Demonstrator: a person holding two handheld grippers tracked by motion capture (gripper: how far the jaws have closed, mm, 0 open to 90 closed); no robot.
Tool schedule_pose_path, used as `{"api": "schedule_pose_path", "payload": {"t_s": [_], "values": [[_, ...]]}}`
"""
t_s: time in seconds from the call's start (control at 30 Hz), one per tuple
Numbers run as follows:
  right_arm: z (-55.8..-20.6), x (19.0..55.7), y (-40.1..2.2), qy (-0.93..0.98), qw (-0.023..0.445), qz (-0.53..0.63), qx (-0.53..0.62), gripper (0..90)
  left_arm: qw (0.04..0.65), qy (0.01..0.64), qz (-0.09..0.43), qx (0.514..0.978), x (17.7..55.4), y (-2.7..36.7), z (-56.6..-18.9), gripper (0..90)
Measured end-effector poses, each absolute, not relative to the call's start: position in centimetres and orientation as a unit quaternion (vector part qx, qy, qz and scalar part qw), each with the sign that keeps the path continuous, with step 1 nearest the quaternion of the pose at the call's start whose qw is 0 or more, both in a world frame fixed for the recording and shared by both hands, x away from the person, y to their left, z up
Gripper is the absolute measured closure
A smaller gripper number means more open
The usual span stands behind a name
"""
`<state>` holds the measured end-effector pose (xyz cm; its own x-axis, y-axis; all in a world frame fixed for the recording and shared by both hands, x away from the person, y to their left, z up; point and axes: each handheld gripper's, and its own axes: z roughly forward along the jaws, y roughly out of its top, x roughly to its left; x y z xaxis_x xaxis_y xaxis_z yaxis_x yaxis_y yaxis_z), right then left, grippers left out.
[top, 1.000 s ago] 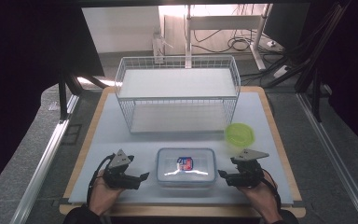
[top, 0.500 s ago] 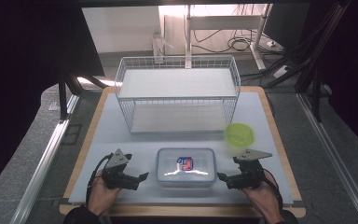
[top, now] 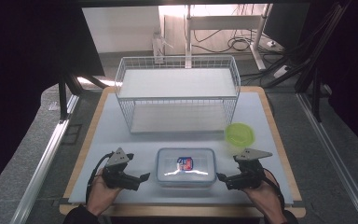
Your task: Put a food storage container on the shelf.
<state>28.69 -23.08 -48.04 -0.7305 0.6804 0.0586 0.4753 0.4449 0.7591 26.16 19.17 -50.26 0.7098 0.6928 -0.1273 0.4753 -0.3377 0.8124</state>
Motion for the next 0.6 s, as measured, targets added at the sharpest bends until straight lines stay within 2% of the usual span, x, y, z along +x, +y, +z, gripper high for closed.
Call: {"api": "schedule_pose_path", "payload": {"t_s": [0.13, 0.6], "values": [[-47.5, 28.7, -22.6, 0.838, 0.124, 0.408, 0.339, 2.7, 0.467, 0.358, 0.086, 0.804, 26.8, 18.7, -50.0, 1.1], [-47.4, 29.6, -20.8, 0.844, 0.077, 0.407, 0.341, 6.1, 0.464, 0.341, 0.044, 0.816, 28.9, 16.5, -50.2, 2.4]]}}
